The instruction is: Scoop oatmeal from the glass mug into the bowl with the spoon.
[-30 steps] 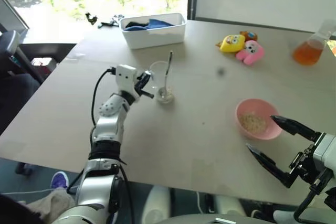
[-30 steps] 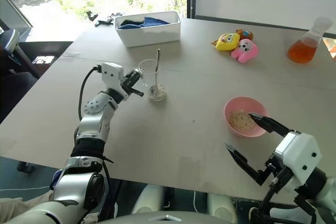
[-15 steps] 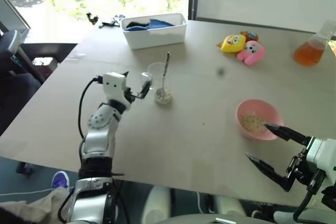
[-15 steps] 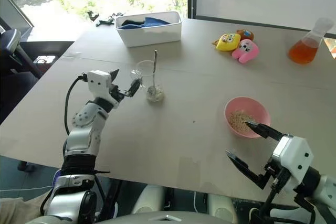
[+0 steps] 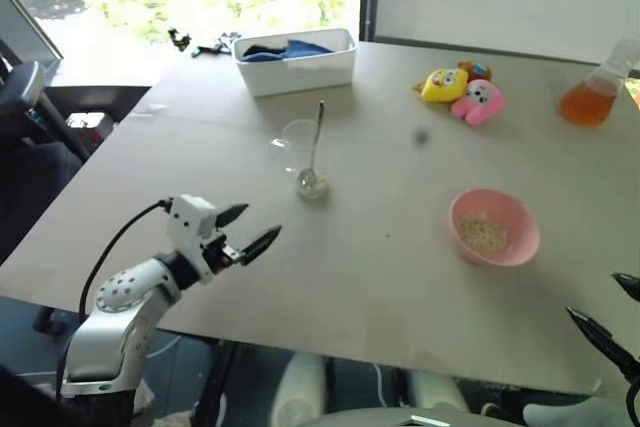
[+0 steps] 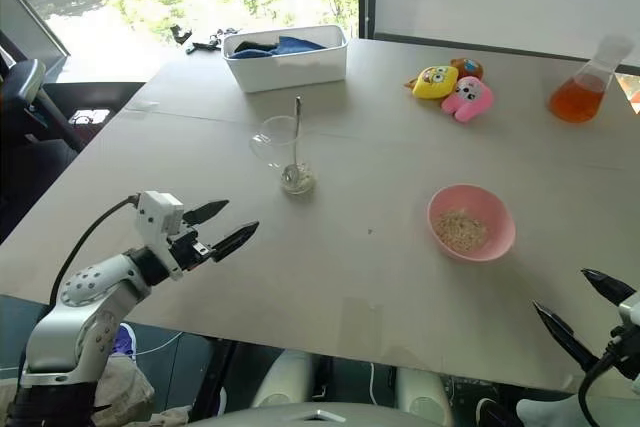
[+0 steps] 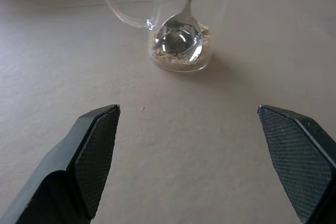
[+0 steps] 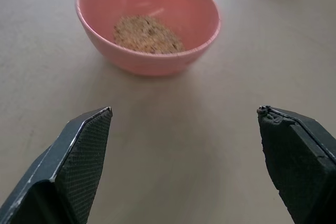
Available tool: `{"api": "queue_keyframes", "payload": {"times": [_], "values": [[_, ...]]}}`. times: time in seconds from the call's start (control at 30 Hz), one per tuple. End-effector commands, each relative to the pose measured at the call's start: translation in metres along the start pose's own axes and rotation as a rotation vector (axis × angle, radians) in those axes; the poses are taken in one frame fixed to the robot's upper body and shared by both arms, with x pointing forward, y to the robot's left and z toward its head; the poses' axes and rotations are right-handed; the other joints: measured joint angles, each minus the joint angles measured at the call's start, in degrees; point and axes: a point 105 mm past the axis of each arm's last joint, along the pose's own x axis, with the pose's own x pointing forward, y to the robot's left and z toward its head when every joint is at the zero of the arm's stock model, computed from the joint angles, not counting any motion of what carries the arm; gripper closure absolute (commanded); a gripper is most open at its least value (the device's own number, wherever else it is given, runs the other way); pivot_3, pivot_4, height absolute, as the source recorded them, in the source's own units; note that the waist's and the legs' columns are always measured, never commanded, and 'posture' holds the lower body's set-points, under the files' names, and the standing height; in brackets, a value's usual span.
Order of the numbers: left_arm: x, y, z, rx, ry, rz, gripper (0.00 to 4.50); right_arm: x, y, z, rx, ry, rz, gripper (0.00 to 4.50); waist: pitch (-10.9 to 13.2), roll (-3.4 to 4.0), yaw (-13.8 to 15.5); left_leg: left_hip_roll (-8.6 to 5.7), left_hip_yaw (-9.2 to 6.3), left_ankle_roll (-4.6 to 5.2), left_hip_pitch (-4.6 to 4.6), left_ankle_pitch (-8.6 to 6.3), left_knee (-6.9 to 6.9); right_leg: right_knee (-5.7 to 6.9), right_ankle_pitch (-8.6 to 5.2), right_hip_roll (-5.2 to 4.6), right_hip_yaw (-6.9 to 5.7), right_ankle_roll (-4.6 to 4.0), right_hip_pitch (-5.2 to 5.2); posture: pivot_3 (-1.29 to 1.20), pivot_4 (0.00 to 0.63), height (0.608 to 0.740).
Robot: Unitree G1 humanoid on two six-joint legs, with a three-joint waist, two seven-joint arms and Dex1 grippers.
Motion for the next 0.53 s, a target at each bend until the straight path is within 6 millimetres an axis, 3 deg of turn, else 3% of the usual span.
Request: {"api": "queue_keyframes", "payload": {"times": [0.03, 0.53], "values": [[-0.003, 0.0, 0.015, 0.025, -0.04, -0.001, 0.1, 0.002, -0.015, 0.014, -0.043, -0.022, -0.046, 0.0, -0.04, 0.07, -0.09, 0.03, 0.07, 0.0, 0.07, 0.0, -0.02, 0.0, 0.0, -0.05, 0.08, 0.0, 0.02, 0.0, 0.15, 0.74], [-0.008, -0.005, 0.011, 0.02, -0.026, 0.002, 0.1, 0.036, -0.057, 0.021, -0.087, -0.015, -0.005, 0.0, -0.03, 0.05, -0.01, 0.03, 0.52, 0.09, 0.1, -0.05, -0.16, -0.08, 0.0, 0.17, 0.48, 0.0, -0.08, 0.0, 0.15, 0.74]]}}
